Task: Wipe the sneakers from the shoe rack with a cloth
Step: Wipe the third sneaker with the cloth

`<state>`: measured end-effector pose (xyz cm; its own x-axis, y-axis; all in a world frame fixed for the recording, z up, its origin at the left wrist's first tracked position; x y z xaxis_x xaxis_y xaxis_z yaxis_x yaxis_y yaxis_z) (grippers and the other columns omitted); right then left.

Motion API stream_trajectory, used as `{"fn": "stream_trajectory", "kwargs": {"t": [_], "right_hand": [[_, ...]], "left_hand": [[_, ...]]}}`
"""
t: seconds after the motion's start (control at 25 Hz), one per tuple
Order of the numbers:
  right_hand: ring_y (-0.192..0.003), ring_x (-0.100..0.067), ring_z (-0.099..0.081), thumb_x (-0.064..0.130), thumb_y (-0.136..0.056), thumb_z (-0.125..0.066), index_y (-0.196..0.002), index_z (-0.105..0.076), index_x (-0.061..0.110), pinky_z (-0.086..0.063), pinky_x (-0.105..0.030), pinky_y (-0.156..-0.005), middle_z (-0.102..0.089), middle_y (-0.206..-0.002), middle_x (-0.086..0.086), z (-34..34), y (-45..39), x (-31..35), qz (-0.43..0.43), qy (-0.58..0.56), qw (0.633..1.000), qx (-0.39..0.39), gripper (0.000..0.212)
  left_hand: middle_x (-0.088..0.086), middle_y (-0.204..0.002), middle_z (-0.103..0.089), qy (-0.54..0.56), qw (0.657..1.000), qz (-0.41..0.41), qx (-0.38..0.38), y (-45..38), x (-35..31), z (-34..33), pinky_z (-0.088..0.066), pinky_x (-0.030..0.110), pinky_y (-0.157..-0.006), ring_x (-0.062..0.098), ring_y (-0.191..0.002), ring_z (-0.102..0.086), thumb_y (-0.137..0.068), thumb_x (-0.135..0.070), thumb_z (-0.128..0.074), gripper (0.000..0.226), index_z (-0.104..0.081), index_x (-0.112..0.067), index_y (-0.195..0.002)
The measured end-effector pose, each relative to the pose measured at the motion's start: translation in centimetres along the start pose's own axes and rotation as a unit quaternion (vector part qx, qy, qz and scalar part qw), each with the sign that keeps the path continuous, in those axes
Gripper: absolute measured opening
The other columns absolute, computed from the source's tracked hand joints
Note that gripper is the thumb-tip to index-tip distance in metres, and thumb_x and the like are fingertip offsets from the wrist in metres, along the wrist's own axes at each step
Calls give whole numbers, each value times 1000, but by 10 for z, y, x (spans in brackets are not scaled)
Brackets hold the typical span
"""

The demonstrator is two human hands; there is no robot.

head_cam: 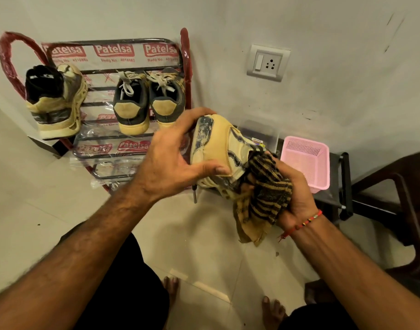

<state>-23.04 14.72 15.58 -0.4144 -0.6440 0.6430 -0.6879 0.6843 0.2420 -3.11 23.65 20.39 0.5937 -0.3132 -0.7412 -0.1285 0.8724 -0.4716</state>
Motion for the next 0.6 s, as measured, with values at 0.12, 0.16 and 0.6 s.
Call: {"fn": "stream_trajectory", "kwargs": {"t": [0.12, 0.16, 0.6], "right_hand": [[-64, -17, -56, 20, -82, -60, -76, -72, 8, -46, -27, -58, -61, -75, -8, 7, -2, -2, -5, -12, 1000, -6, 17], [-65, -17, -52, 20, -75, -67, -76, -70, 8, -45, -28, -59, -59, -73, -7, 9, -4, -1, -3, -14, 1000, 7, 12], [-58, -17, -52, 17, -84, -46, -70, -66, 9, -46, -25, -53, -56, -66, -7, 10, -6, 0, -78, 6, 996, -39, 26]], "left_hand": [[4, -160, -35, 51, 993, 6, 105, 9, 14, -16, -44, 52, -112, 20, -145, -41, -64, -61, -84, 127, -14, -14, -159], [4, -165, -24, 51, 991, 0, 125, 11, 20, -20, -37, 55, -117, 21, -151, -31, -64, -55, -86, 134, -3, -14, -160], [-6, -149, -47, 30, 993, 35, 104, 9, 37, -19, -44, 35, -114, 7, -139, -46, -59, -39, -96, 123, -24, -15, -156]]}}
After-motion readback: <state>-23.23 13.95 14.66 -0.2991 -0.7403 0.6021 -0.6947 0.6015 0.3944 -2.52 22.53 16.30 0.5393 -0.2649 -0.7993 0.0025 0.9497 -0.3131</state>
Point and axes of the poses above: each hand's wrist, its own y-axis away from the middle knuckle, its own z-axis out of the back of the hand, x = y × z, the point moved 2 cm from there along -y, towards the middle knuckle
